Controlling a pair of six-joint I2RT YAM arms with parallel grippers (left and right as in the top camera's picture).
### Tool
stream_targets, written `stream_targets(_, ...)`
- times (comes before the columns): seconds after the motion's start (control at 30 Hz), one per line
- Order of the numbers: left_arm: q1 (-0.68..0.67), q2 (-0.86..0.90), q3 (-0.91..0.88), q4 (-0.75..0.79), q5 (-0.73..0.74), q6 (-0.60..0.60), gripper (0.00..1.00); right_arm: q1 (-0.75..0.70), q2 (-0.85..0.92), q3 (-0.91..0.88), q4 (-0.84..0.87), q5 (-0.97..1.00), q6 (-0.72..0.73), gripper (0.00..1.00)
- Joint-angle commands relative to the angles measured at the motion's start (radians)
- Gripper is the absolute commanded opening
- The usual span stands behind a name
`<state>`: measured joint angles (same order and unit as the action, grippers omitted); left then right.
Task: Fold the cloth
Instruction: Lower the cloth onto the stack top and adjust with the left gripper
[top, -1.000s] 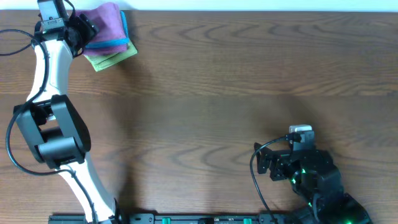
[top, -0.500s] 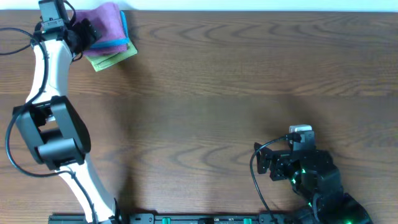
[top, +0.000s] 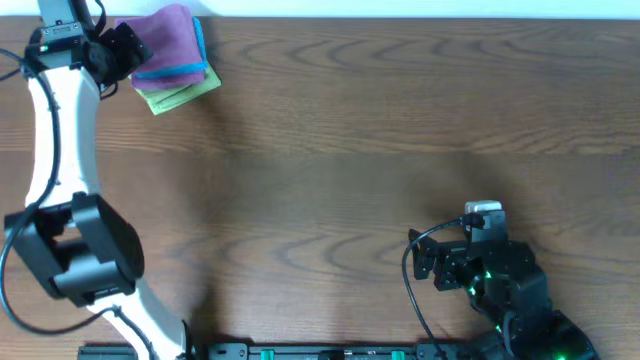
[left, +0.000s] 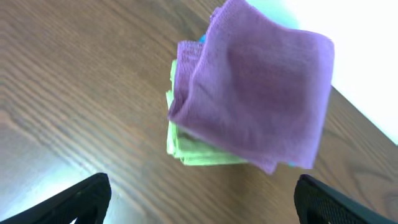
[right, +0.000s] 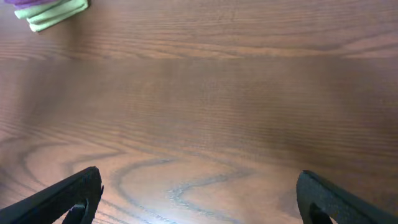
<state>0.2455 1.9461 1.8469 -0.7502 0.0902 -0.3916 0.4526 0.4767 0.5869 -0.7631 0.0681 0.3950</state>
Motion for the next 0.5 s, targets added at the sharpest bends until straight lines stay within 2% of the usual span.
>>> stream_targets(0.0, -0.004, -0.078, 0.024, -0.027, 0.023, 0.01, 0.95, -0.009, -0.005, -0.006, -0.001, 0.01, 0.016, 0.99)
stream_targets(0.2, -0.055, -0.208, 0.024, -0.103, 0.033, 0.009, 0.95, -0.009, -0.005, -0.006, -0.001, 0.01, 0.016, 0.99)
stream_targets(0.47, -0.121, -0.329, 0.024, -0.126, 0.034, -0.062, 0.95, -0.009, -0.005, -0.006, -0.001, 0.01, 0.016, 0.99)
